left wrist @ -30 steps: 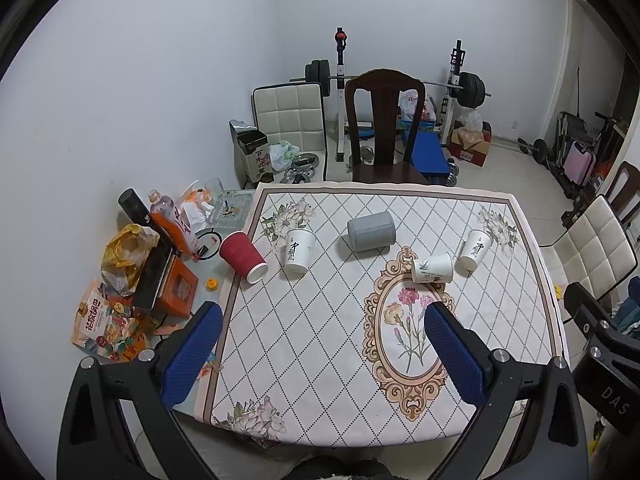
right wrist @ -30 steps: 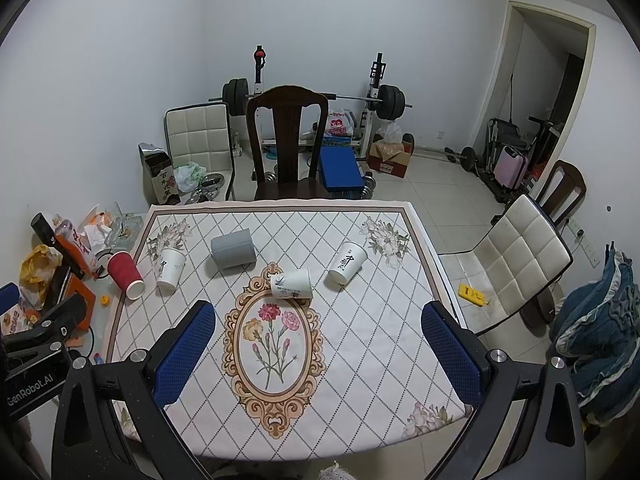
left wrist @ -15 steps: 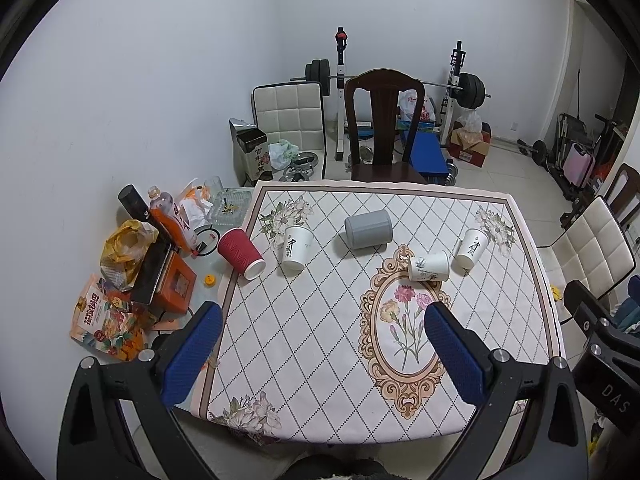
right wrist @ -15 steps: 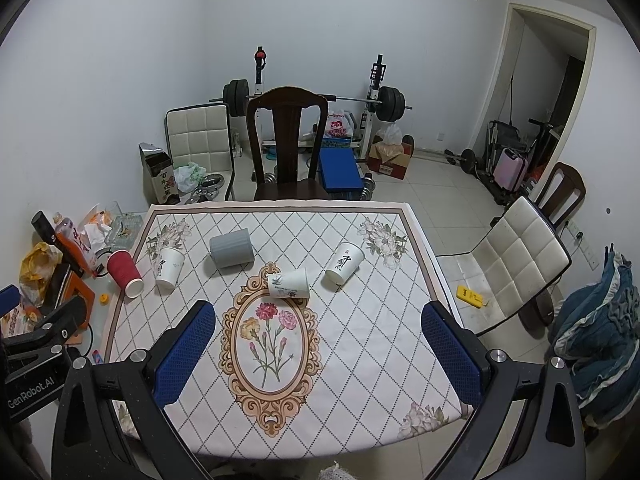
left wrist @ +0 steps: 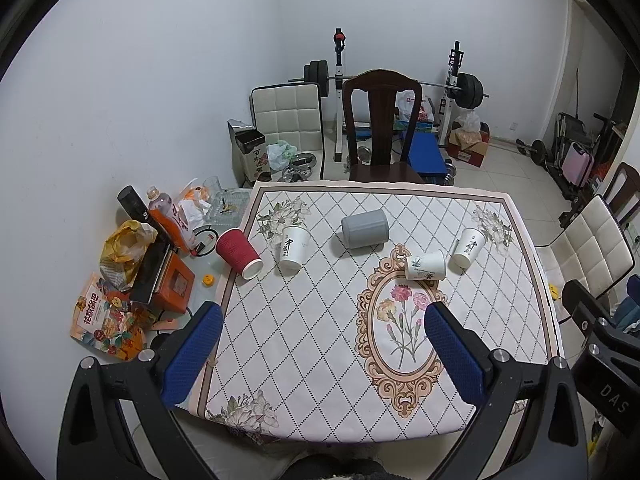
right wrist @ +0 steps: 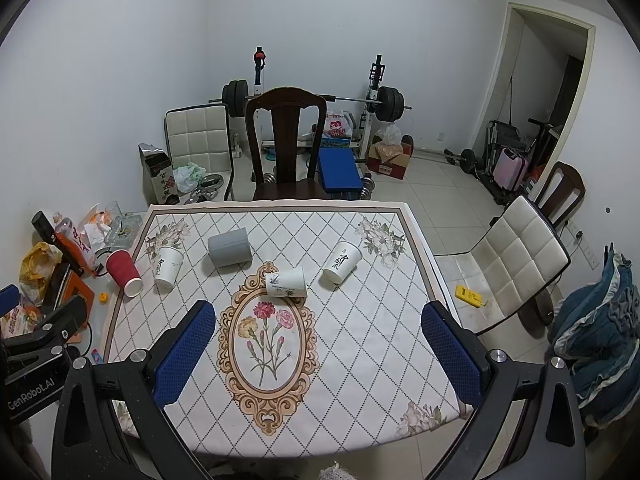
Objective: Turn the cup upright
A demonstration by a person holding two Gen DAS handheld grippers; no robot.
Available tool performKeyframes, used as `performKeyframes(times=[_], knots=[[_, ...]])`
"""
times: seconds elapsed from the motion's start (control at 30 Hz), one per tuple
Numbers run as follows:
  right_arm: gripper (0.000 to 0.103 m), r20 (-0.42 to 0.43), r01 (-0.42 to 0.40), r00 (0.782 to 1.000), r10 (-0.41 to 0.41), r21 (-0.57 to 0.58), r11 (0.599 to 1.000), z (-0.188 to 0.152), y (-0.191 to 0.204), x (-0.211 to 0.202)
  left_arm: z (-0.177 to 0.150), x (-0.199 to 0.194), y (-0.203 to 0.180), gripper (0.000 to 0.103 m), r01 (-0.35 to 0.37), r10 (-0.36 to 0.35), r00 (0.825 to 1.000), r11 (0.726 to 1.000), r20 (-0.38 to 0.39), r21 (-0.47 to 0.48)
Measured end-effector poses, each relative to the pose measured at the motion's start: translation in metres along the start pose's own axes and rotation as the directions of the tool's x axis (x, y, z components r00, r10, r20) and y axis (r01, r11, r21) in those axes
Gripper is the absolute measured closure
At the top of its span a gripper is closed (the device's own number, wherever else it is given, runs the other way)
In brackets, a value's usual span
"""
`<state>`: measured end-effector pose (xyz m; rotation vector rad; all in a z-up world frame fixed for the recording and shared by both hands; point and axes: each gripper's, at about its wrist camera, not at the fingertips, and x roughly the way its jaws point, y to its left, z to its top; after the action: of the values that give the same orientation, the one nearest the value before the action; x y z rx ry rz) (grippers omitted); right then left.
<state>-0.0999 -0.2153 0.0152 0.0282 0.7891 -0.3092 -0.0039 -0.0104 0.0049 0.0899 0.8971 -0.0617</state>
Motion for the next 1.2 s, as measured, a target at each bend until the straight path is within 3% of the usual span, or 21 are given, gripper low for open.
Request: performKeyframes(times=[1.2], knots=[[0.0, -0.002, 0.002, 1.0, -0.002, -0.003, 1.0, -0.0028, -0.0019, -0.0005, -0.005, -0.0048, -0.007, 0.0, -0.001, 0.001, 1.0, 1.0, 0.004, -0.003]])
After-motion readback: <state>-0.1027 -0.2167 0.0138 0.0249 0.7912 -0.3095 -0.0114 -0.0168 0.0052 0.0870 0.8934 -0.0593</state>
